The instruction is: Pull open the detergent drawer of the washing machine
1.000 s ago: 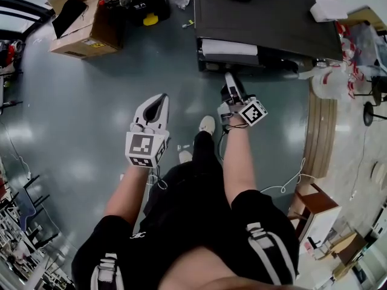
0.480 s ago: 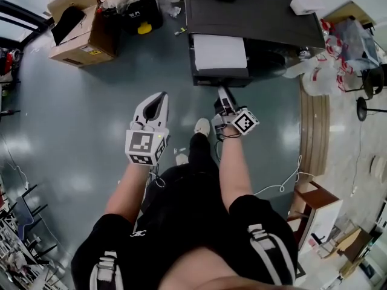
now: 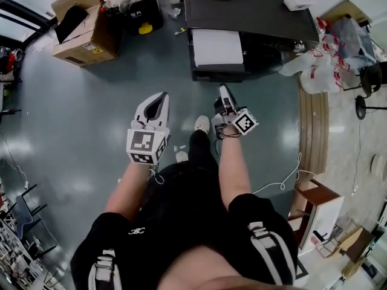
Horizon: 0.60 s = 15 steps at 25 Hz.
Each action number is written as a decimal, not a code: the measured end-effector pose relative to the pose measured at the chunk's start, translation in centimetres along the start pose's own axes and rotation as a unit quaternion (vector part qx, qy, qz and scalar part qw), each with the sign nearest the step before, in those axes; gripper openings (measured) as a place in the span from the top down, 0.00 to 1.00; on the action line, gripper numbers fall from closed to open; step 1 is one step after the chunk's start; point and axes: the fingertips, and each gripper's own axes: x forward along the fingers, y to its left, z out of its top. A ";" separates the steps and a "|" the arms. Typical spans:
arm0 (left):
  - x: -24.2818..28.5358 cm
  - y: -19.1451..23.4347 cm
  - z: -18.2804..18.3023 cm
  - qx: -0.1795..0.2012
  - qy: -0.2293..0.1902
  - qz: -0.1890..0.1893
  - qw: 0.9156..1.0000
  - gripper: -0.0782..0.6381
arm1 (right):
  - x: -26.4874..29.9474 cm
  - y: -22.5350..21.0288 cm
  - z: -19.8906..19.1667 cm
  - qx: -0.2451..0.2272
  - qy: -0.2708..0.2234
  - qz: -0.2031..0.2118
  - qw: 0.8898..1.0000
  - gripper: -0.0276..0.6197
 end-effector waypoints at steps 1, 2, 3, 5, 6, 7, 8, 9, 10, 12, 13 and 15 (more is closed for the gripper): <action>-0.3 -0.2 0.1 0.000 -0.002 -0.001 1.000 0.89 | -0.4 0.5 0.0 -0.007 0.003 -0.004 1.000 0.95; -0.5 -0.3 0.4 -0.001 -0.004 -0.002 1.000 0.89 | -0.7 1.4 0.1 -0.022 0.010 -0.007 1.000 0.95; -0.7 -0.3 0.7 -0.003 -0.008 -0.002 1.000 0.89 | -0.8 2.6 0.0 -0.044 0.021 -0.007 0.999 0.95; -1.2 -0.6 1.6 -0.005 -0.016 -0.004 1.000 0.89 | -0.7 5.5 0.1 -0.098 0.046 -0.006 0.994 0.95; -1.4 -0.7 2.1 -0.006 -0.022 -0.005 1.000 0.89 | -0.7 6.9 0.3 -0.122 0.054 -0.008 0.991 0.95; -1.7 -1.0 2.7 -0.007 -0.027 -0.006 1.000 0.89 | -0.8 8.2 0.6 -0.143 0.057 -0.014 0.988 0.95; -2.0 -1.2 3.4 -0.007 -0.034 -0.006 0.999 0.89 | -0.8 9.5 1.0 -0.163 0.057 -0.021 0.985 0.95; -2.4 -1.4 4.0 -0.007 -0.040 -0.007 0.999 0.89 | -0.9 10.8 1.6 -0.185 0.056 -0.028 0.981 0.95; -2.7 -1.5 4.7 -0.007 -0.046 -0.008 0.999 0.89 | -0.8 12.1 2.3 -0.208 0.053 -0.036 0.976 0.95; -3.5 -1.8 6.2 -0.006 -0.059 -0.008 0.998 0.89 | -0.7 15.1 4.0 -0.259 0.046 -0.052 0.963 0.95; -3.9 -2.0 6.9 -0.006 -0.066 -0.008 0.998 0.89 | -0.6 16.5 4.9 -0.286 0.041 -0.060 0.956 0.95; -4.7 -2.3 8.4 -0.006 -0.078 -0.008 0.997 0.89 | -0.5 19.3 6.6 -0.342 0.033 -0.079 0.936 0.95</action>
